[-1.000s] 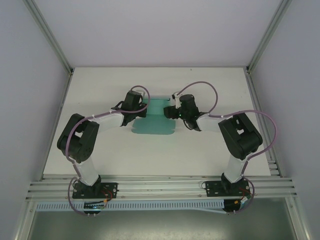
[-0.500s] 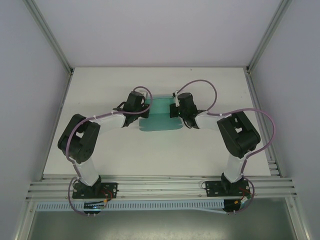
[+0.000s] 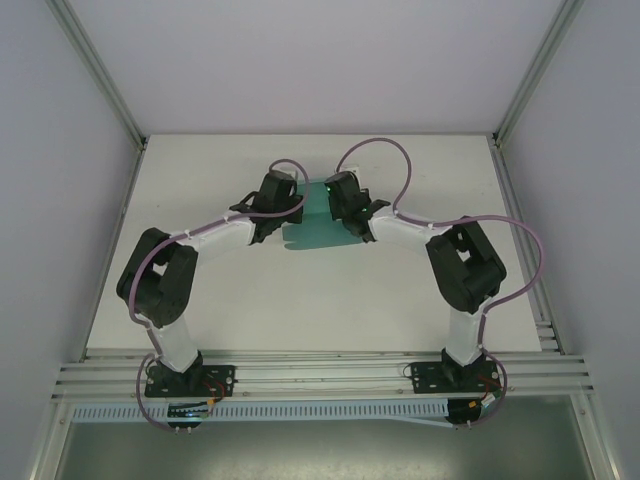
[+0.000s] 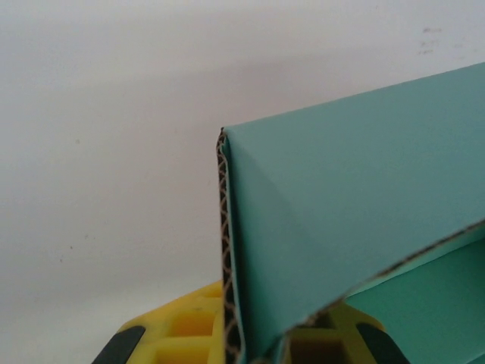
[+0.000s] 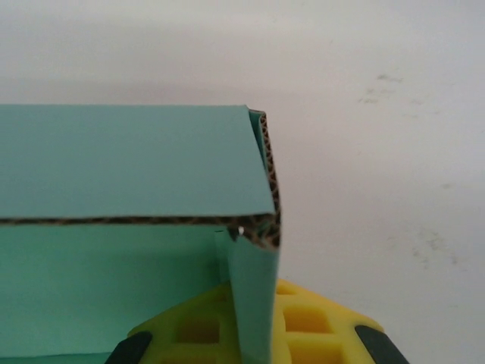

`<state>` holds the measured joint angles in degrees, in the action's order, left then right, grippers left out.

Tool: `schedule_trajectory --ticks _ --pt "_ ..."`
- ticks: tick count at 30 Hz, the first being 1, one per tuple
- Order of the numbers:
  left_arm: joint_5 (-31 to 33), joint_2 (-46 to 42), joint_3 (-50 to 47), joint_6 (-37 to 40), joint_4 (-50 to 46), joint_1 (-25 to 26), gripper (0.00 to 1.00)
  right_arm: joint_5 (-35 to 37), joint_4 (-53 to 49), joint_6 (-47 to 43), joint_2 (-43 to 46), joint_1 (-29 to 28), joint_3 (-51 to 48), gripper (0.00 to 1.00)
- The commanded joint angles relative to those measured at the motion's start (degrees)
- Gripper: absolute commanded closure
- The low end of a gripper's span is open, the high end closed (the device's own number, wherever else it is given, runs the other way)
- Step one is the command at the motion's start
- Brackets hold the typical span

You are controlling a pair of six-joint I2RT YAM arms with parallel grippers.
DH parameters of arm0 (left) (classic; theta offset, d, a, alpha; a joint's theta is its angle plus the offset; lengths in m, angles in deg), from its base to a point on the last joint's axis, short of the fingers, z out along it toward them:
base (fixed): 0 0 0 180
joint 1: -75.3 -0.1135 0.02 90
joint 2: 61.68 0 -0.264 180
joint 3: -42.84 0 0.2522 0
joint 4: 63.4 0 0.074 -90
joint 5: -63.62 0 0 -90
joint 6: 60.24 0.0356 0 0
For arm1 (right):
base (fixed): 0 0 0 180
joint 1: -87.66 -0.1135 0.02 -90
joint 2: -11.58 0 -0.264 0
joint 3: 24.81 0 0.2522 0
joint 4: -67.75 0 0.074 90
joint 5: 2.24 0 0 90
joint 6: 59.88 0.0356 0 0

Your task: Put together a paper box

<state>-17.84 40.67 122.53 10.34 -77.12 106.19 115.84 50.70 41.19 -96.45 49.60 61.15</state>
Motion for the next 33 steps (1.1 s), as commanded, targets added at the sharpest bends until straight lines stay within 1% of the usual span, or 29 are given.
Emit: schedule_trajectory --ticks 1,3,4,5,6,7,10,12,15,17,20,23,24,27,28,30,31,33 --pt "12.74 -3.93 1.23 0.98 -10.91 -2.33 1.0 25.2 -15.37 -2.82 -3.89 4.72 0.44 1.0" --pt "14.77 -4.02 2.28 -0.46 -12.99 -2.3 1.0 30.24 -17.41 -4.9 -6.15 4.08 2.81 1.0" --pt "15.61 -4.05 2.72 -0.89 -13.74 -2.32 1.0 32.93 -20.89 -2.86 -7.42 4.03 4.78 1.0" --pt "16.12 -4.08 3.05 -1.51 -14.21 -2.33 1.0 35.1 -25.46 1.78 -8.34 4.22 6.9 1.0" --pt "16.27 -4.13 3.13 -2.29 -14.44 -2.33 1.0 35.73 -30.0 8.06 -8.64 4.64 8.63 1.0" --pt "15.56 -4.08 3.0 -2.87 -14.24 -2.31 1.0 35.0 -31.46 12.43 -8.33 4.96 9.07 1.0" --pt "11.76 -4.01 1.62 -3.45 -11.96 -2.32 1.0 32.3 -28.53 20.66 -6.12 5.51 7.8 1.0" --pt "9.61 -3.91 0.96 -3.8 -11.12 -2.24 1.0 29.73 -26.89 24.58 -4.95 5.54 7.56 1.0" --pt "8.53 -4.08 0.52 -4.54 -10.76 -2.13 1.0 25.09 -22.84 25.53 -4.04 7.2 7.27 1.0" --pt "8.42 -4.09 0.33 -4.44 -10.65 -2.07 1.0 24.43 -21.79 25.05 -4.16 7.28 7.73 1.0" --pt "7.92 -4.13 0.34 -3.78 -10.54 -1.98 1.0 25.65 -20.34 20.44 -5.07 6.72 8.21 1.0" --pt "7.42 -4.08 0.5 -2.35 -10.21 -1.98 1.0 26.77 -9.77 5.32 -4.88 6.08 4.59 1.0" --pt "7.46 -4.07 0.68 -2.08 -10.39 -1.93 1.0 25.39 -3.54 -2.4 -4.29 6.16 1.85 1.0" --pt "7.08 -5.31 0.95 -2.26 -10.67 -1.97 1.0 21.05 12.02 -18.92 -1.75 6.14 -5.98 1.0" --pt "6.93 -5.71 0.88 -2.64 -10.59 -1.96 1.0 20.65 15.12 -21.97 -1.03 6.15 -7.54 1.0" --pt "6.98 -6.01 0.73 -3.16 -10.57 -1.88 1.0 21.3 15.17 -25.48 -0.59 6.11 -7.5 1.0" --pt "6.94 -6.17 0.78 -3.47 -10.57 -1.97 1.0 23.24 16.16 -26.79 -0.84 6.13 -7.45 1.0" --pt "6.86 -6.54 0.78 -3.84 -10.71 -1.94 1.0 24.96 15.03 -26.64 -1.72 6.14 -6.32 1.0"
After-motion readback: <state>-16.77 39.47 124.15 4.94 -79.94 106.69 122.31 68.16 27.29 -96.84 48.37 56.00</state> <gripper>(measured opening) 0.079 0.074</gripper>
